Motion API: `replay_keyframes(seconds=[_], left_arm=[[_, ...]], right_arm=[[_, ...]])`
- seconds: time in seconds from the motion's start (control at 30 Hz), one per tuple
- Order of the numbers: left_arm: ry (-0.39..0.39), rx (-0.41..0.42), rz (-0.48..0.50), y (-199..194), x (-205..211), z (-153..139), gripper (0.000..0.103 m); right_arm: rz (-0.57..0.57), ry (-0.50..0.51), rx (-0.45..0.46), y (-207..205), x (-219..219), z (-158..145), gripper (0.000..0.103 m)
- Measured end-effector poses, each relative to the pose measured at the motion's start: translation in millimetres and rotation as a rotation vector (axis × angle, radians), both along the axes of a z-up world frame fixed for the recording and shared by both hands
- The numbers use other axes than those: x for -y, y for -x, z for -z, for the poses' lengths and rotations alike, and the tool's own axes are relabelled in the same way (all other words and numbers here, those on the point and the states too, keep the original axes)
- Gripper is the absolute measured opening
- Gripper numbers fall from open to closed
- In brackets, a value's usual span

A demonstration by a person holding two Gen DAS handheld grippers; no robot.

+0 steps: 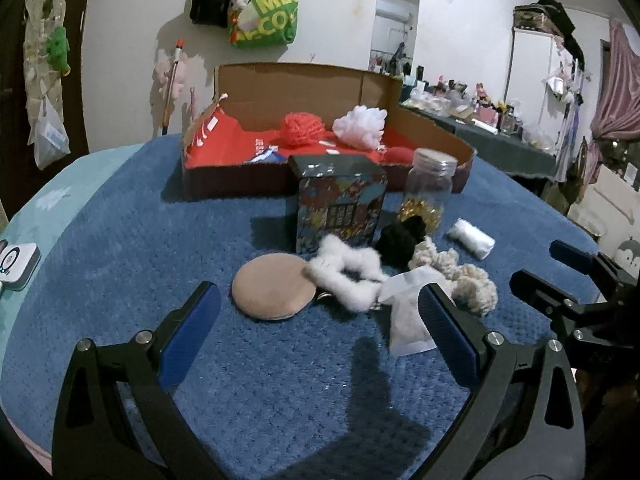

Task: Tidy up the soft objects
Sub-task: 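Move the left tool to the tan sponge puff while the right tool approaches the white cloth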

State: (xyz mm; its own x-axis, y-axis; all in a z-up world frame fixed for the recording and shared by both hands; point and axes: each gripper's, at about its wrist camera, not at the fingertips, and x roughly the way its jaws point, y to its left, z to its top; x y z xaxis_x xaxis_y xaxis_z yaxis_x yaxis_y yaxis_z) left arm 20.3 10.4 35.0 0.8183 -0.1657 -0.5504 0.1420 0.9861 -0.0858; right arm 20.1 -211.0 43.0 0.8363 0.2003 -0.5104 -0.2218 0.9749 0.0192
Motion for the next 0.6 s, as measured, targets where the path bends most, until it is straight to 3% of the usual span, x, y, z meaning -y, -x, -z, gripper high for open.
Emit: replay_keyframes(seconds=[0.37, 0.6], left_arm=[[-0.059, -0.061, -0.029, -22, -16, 1, 0.101], [-0.086, -0.149, 0.03, -43, -27, 5, 0.101]], right_arm=[[0.015, -0.006, -0.05, -18, 6, 4, 0.103], [0.017, 0.01, -0.107, -42, 8, 8, 0.103]])
